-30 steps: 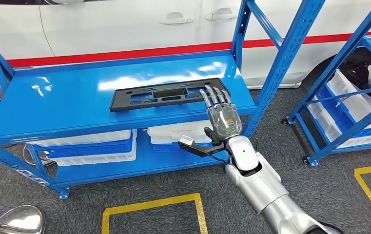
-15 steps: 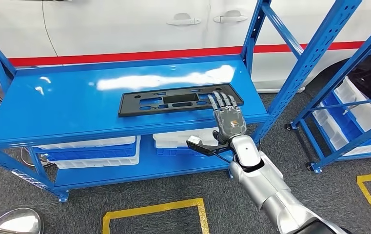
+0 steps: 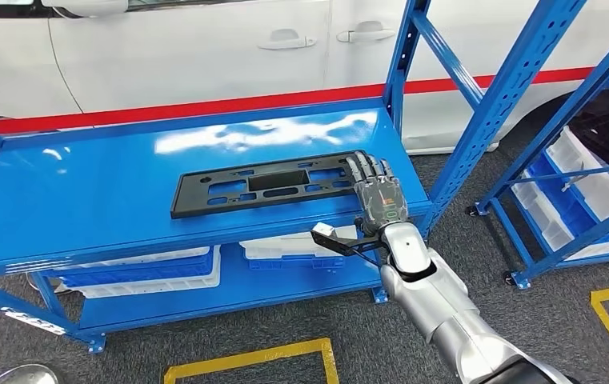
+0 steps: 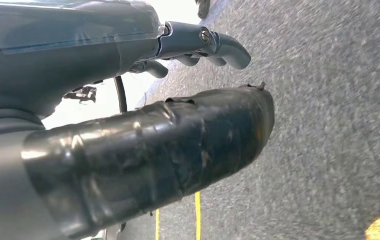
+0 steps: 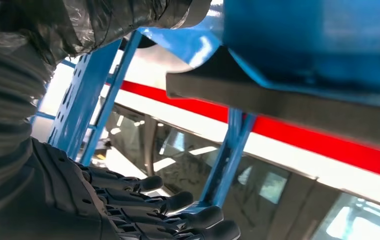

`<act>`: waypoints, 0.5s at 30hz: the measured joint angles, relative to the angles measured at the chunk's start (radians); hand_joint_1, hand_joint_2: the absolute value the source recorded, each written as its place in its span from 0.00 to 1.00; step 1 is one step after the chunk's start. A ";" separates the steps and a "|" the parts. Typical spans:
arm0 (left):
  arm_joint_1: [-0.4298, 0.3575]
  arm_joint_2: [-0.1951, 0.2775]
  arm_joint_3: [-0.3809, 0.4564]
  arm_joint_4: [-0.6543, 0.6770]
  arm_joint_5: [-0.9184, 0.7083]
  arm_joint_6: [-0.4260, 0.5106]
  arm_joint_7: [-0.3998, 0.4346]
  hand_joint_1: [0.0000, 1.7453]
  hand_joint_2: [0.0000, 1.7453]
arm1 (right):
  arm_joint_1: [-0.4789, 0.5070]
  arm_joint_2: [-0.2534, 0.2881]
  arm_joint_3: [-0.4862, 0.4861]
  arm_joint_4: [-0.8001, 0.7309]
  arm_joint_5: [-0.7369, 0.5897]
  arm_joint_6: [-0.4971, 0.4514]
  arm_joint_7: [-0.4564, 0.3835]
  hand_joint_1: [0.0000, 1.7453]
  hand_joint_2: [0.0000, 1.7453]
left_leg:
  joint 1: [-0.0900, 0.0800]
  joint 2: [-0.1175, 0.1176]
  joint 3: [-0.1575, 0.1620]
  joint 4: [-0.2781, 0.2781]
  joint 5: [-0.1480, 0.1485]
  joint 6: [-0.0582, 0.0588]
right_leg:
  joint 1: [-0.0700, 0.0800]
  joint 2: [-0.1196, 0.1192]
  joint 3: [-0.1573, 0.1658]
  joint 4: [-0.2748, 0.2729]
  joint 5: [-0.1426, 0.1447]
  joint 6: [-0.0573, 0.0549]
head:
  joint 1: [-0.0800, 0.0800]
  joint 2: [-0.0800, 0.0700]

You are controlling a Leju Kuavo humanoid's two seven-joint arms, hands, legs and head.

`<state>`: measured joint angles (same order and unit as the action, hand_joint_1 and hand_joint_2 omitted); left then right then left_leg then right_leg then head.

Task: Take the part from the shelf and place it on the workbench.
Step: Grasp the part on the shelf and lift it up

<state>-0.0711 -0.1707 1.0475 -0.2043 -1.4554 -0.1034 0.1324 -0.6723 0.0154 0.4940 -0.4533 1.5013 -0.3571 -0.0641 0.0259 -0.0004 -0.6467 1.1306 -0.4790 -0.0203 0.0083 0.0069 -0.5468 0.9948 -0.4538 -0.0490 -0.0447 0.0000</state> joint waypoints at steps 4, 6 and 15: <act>-0.001 0.000 0.000 0.001 -0.001 0.000 0.001 0.00 0.00 | -0.001 0.000 -0.010 0.005 -0.002 -0.002 -0.001 0.00 1.00 | -0.004 0.002 0.021 -0.093 0.033 0.023 | 0.005 0.002 -0.006 0.031 -0.035 0.023 | -0.002 0.000; -0.001 -0.001 0.000 0.001 -0.001 0.000 0.001 0.00 0.00 | -0.001 0.000 -0.011 0.005 -0.004 -0.003 -0.001 0.00 1.00 | -0.002 0.002 0.027 -0.092 0.039 0.035 | 0.004 0.001 -0.009 0.042 -0.047 0.030 | -0.002 0.000; -0.002 -0.004 0.000 0.001 -0.001 0.002 0.000 0.00 0.00 | 0.003 -0.001 -0.015 0.013 -0.005 -0.003 -0.002 0.00 1.00 | -0.001 -0.006 0.099 -0.098 -0.017 0.047 | -0.002 -0.003 -0.175 0.194 0.017 0.031 | 0.000 0.000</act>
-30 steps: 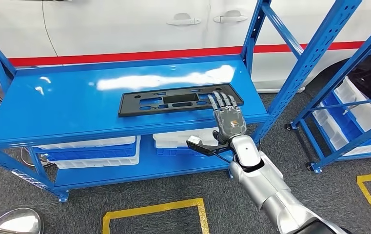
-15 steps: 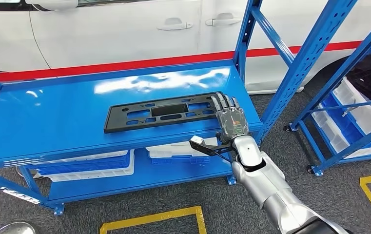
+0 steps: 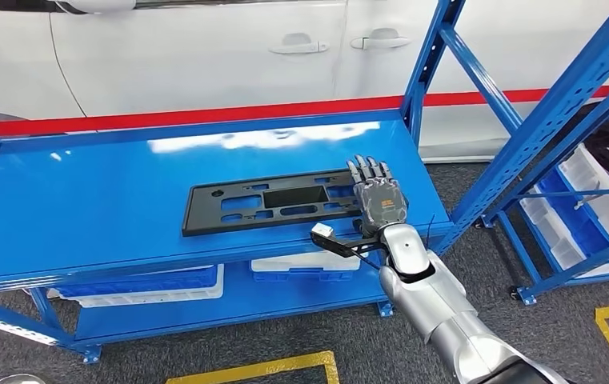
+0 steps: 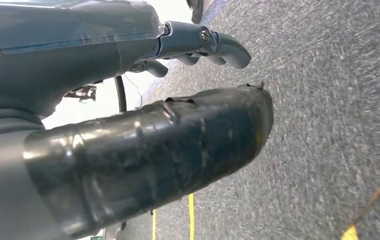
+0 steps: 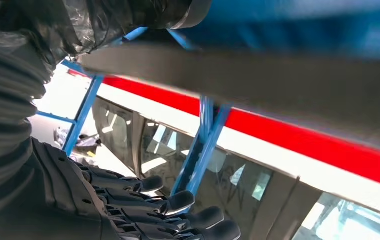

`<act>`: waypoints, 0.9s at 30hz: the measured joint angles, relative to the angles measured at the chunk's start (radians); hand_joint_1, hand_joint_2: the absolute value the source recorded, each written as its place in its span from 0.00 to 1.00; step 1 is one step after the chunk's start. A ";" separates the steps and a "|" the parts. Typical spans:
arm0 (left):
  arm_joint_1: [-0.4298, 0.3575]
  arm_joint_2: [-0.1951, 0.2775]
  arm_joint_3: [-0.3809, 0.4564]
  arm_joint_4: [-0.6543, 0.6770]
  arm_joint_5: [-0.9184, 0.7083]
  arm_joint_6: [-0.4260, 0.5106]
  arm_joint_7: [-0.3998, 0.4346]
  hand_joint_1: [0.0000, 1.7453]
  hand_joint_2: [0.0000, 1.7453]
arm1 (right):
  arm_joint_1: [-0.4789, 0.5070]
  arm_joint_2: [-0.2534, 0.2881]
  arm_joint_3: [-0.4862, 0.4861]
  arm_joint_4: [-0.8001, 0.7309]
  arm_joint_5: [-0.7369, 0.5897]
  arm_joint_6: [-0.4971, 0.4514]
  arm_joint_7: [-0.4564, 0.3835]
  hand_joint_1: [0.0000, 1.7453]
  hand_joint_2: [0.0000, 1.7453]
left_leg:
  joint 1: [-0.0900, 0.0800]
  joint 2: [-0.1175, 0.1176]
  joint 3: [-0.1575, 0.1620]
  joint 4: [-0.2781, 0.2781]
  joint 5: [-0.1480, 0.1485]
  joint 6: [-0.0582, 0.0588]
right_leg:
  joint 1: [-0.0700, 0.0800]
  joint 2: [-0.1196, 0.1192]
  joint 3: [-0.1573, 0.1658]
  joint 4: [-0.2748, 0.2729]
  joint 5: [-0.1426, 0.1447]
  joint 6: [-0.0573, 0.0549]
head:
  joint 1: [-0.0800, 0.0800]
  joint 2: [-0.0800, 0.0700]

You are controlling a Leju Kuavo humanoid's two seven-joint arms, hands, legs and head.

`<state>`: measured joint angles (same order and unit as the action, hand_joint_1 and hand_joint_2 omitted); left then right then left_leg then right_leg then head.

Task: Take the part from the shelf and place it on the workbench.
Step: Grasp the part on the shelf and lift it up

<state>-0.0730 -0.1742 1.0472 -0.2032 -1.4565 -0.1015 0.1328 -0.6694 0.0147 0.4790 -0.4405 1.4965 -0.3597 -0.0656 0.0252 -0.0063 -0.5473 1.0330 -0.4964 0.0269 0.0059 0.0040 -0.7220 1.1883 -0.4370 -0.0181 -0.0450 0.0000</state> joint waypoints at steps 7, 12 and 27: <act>-0.003 -0.008 0.000 0.003 0.000 0.000 0.000 0.00 0.00 | -0.006 -0.002 -0.005 -0.001 0.000 -0.001 -0.001 0.00 1.00 | -0.005 0.008 0.034 -0.020 -0.026 -0.028 | 0.016 -0.006 0.105 -0.197 0.038 -0.046 | 0.002 0.000; -0.003 -0.001 0.000 0.003 0.000 0.001 0.000 0.00 0.00 | -0.001 0.002 -0.007 0.002 0.000 -0.001 -0.004 0.00 1.00 | -0.010 0.010 -0.124 0.232 -0.093 -0.033 | 0.008 -0.004 0.156 -0.224 0.014 -0.044 | -0.001 0.000; -0.003 -0.003 0.001 0.003 0.024 0.008 -0.022 0.00 0.00 | 0.030 0.021 -0.009 0.037 0.031 0.121 0.007 1.00 1.00 | -0.002 0.007 -0.047 -0.006 0.040 0.003 | -0.009 0.000 0.013 0.110 -0.158 0.021 | -0.001 0.000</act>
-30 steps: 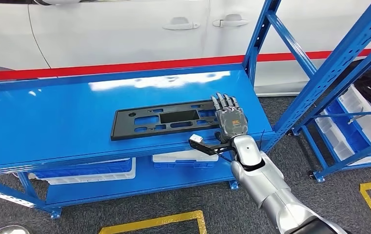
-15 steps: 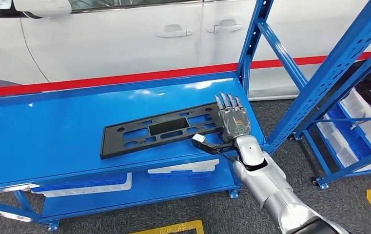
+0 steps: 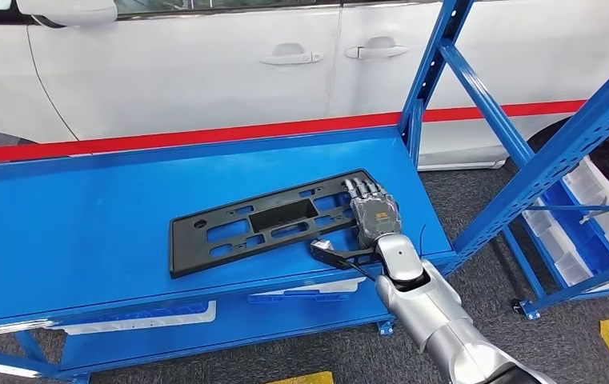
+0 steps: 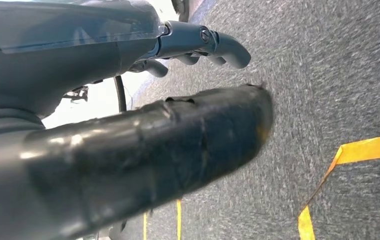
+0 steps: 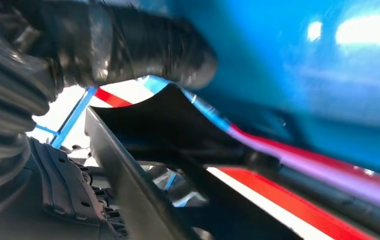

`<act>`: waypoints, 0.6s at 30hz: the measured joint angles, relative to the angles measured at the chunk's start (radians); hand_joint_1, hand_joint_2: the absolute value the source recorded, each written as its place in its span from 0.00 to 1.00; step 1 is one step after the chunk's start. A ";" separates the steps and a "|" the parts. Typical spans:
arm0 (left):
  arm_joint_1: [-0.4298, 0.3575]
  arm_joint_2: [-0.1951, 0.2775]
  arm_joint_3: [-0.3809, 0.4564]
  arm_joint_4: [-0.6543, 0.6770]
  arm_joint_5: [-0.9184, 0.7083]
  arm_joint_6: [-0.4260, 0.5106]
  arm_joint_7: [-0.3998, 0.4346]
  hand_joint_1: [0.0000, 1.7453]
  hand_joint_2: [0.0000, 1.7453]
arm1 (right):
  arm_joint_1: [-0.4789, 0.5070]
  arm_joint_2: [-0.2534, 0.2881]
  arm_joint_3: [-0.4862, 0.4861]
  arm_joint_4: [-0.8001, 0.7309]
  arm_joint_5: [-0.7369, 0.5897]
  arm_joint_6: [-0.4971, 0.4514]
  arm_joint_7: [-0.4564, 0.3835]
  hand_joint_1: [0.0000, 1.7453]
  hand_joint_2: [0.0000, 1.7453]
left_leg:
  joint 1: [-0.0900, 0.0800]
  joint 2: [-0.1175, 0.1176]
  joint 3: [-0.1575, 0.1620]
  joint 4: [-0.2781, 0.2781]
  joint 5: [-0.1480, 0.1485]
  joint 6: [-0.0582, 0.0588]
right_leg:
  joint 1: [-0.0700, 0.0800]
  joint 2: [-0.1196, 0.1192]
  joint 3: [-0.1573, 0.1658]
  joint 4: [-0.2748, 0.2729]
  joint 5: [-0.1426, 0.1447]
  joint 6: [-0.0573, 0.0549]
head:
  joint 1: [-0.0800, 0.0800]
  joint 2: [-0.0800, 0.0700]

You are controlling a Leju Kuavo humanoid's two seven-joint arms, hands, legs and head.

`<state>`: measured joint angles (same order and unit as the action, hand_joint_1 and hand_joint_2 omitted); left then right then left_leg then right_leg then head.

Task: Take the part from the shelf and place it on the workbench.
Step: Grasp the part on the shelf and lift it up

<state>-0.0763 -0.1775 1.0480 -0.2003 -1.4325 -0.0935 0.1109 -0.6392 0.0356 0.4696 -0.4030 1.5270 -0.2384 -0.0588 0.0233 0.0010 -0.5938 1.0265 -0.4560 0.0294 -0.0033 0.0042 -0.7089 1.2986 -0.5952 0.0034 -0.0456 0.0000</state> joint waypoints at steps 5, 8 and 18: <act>-0.001 -0.002 0.001 0.000 0.000 0.000 -0.002 0.00 0.00 | -0.004 0.004 0.000 0.012 0.003 0.008 -0.003 1.00 1.00 | 0.001 -0.002 0.028 -0.002 -0.016 -0.009 | 0.003 -0.002 0.076 -0.216 0.149 -0.019 | 0.000 0.000; -0.001 -0.003 0.001 0.000 0.000 0.001 -0.004 0.00 0.00 | -0.008 0.007 0.000 0.015 0.004 0.008 -0.015 1.00 1.00 | 0.004 -0.004 0.031 -0.008 -0.018 -0.025 | 0.016 -0.001 0.100 -0.270 0.150 -0.034 | 0.000 0.000; 0.002 -0.002 0.002 0.000 0.004 0.005 -0.005 0.00 0.00 | -0.015 0.019 0.003 0.015 0.008 0.006 -0.037 1.00 1.00 | 0.004 -0.002 -0.110 0.285 -0.143 -0.051 | 0.010 -0.010 0.137 -0.304 0.156 -0.058 | -0.002 0.000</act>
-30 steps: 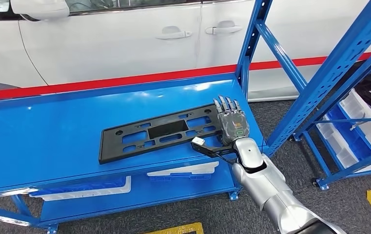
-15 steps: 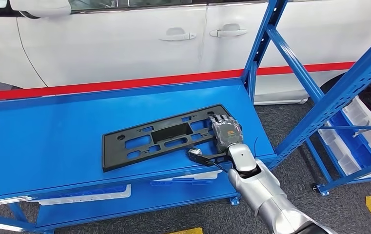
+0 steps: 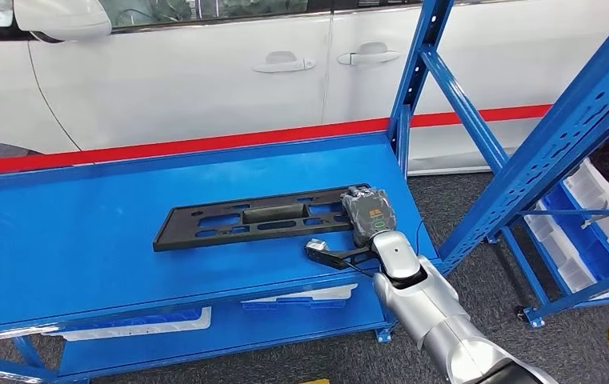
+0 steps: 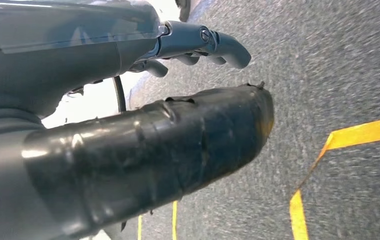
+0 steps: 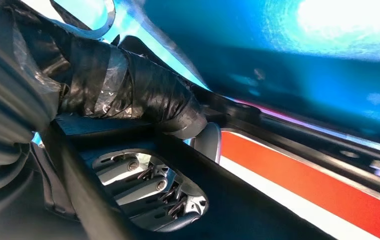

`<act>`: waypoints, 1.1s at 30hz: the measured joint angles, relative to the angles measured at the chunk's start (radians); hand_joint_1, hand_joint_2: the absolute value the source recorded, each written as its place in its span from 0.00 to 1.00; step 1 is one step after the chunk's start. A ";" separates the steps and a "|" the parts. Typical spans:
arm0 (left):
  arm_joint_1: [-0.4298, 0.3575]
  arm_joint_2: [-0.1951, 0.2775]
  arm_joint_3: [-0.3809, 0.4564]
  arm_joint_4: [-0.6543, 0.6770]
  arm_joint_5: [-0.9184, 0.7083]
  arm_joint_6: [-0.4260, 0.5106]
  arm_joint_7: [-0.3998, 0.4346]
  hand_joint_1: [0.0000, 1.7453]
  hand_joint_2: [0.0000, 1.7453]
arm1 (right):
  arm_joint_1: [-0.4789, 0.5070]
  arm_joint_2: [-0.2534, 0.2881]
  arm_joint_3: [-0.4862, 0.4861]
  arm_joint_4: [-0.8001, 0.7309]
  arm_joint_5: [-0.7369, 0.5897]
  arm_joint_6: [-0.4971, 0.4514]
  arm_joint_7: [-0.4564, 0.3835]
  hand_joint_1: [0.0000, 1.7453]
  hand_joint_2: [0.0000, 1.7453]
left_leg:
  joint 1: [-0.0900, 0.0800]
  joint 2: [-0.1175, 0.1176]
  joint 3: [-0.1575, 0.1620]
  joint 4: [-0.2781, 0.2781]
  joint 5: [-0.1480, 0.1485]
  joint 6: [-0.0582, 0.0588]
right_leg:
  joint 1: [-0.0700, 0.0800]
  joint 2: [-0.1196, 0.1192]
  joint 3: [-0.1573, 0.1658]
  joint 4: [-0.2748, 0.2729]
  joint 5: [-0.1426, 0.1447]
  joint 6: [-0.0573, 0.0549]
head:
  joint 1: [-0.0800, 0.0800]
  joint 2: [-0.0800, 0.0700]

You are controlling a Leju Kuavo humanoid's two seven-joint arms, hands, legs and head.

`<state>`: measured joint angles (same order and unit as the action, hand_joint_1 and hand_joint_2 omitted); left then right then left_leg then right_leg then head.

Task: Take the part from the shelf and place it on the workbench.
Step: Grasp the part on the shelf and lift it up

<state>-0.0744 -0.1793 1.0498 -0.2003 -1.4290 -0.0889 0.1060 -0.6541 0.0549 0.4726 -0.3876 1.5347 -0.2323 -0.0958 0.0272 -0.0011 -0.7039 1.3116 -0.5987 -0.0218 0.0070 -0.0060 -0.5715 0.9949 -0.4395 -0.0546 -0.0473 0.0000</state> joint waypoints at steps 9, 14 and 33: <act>-0.001 0.000 0.002 0.000 0.008 -0.014 -0.016 0.00 0.25 | 0.006 0.000 -0.001 0.000 -0.011 -0.061 -0.013 1.00 1.00 | 0.000 -0.002 0.120 -0.273 0.131 0.026 | -0.001 0.011 -0.020 0.051 -0.029 0.039 | 0.002 0.000; -0.002 0.000 0.019 0.000 0.025 -0.026 -0.027 0.00 1.00 | 0.034 -0.001 -0.007 -0.011 -0.049 -0.147 -0.081 1.00 1.00 | 0.003 0.004 0.116 -0.277 0.135 0.042 | -0.013 0.009 -0.131 0.284 -0.148 0.063 | 0.003 0.000; 0.001 -0.006 0.049 0.000 0.025 -0.008 0.012 0.00 1.00 | 0.219 -0.028 0.007 -0.594 -0.277 -0.057 -0.167 1.00 1.00 | 0.001 0.002 0.021 -0.098 0.083 0.004 | 0.001 0.011 -0.017 0.030 -0.020 0.001 | 0.002 0.000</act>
<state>-0.0738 -0.1857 1.0987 -0.2003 -1.4045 -0.0971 0.1182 -0.4347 0.0272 0.4793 -0.9819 1.2580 -0.2897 -0.2630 0.0282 0.0010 -0.6826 1.2136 -0.5153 -0.0183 0.0081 0.0045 -0.5882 1.0248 -0.4590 -0.0531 -0.0458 0.0000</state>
